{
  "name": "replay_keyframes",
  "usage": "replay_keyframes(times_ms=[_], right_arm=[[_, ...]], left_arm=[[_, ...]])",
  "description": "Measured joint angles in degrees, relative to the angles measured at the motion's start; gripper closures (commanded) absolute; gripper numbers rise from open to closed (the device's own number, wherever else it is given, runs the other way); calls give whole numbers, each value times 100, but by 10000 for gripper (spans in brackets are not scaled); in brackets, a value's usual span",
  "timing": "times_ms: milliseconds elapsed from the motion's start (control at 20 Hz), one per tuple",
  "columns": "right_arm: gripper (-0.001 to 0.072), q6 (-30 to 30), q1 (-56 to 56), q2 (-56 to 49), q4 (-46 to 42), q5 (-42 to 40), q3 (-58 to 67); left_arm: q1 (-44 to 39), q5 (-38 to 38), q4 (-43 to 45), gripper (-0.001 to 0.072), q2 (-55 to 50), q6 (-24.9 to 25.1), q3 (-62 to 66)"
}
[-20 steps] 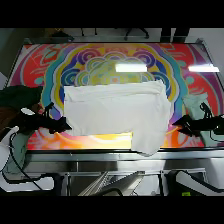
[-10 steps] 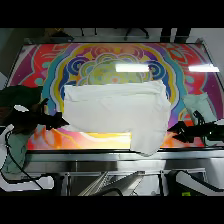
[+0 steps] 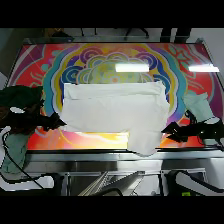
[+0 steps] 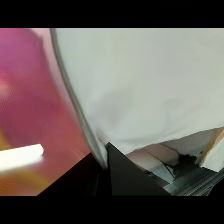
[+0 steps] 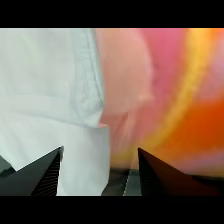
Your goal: Fold the shirts.
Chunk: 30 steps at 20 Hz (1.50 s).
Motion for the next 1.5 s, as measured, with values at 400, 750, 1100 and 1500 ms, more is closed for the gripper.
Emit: replay_keyframes(times_ms=[400, 750, 1100, 1500], right_arm=[[596, -330, 723, -444, 378, 20, -24], [693, -103, 603, -256, 190, 568, 24], [692, 879, 533, 595, -852, 811, 127], [692, -592, 629, 42, 1572, -170, 1963]], left_arm=[[9, -138, 4, 693, 0, 39, 0], [9, -605, 402, 694, 4, -184, 0], [9, -986, 1392, 694, 407, -859, -168], [-280, -881, 839, 694, 634, -999, 1285]])
